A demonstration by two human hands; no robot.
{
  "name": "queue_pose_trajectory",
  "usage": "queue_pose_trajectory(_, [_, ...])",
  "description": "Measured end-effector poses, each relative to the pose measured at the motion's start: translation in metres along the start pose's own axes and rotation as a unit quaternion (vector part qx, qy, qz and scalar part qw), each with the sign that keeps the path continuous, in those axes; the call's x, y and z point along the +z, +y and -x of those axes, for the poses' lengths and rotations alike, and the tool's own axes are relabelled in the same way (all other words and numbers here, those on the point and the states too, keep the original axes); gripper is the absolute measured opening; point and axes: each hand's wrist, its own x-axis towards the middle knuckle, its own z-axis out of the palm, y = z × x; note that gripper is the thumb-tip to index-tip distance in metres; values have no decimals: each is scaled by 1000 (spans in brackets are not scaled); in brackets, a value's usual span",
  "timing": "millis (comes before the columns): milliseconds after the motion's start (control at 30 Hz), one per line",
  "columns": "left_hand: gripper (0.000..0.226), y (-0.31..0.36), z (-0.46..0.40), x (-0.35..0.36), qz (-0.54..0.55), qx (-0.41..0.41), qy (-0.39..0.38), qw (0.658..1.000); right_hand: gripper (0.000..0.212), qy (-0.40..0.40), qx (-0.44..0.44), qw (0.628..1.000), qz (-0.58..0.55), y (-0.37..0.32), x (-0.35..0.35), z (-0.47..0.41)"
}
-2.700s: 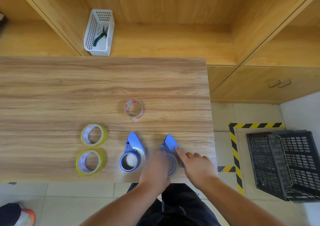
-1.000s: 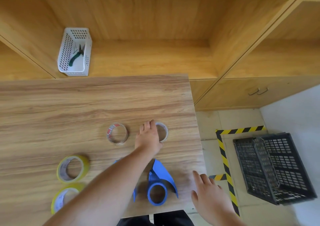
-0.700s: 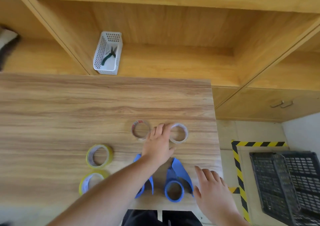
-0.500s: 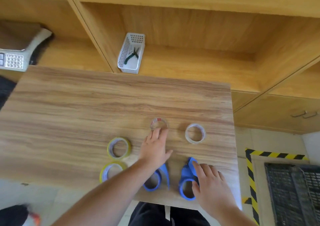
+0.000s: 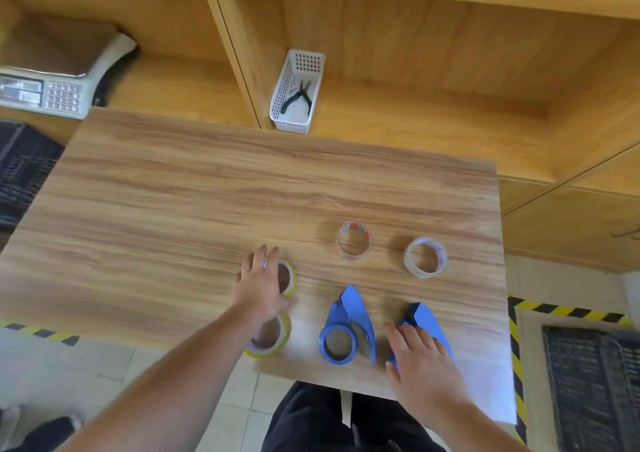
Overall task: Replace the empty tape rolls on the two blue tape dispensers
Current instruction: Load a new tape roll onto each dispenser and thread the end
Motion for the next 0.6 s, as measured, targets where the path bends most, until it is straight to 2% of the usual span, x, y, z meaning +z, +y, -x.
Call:
queue_pose_trajectory(300, [106, -6, -12, 4, 10, 22, -53, 998, 60, -3, 12, 1000, 5, -10, 5, 1])
queue_pose_trajectory(600, [105, 10, 12, -6, 45, 61, -7, 997, 58, -12, -6, 1000, -1, -11, 11, -2])
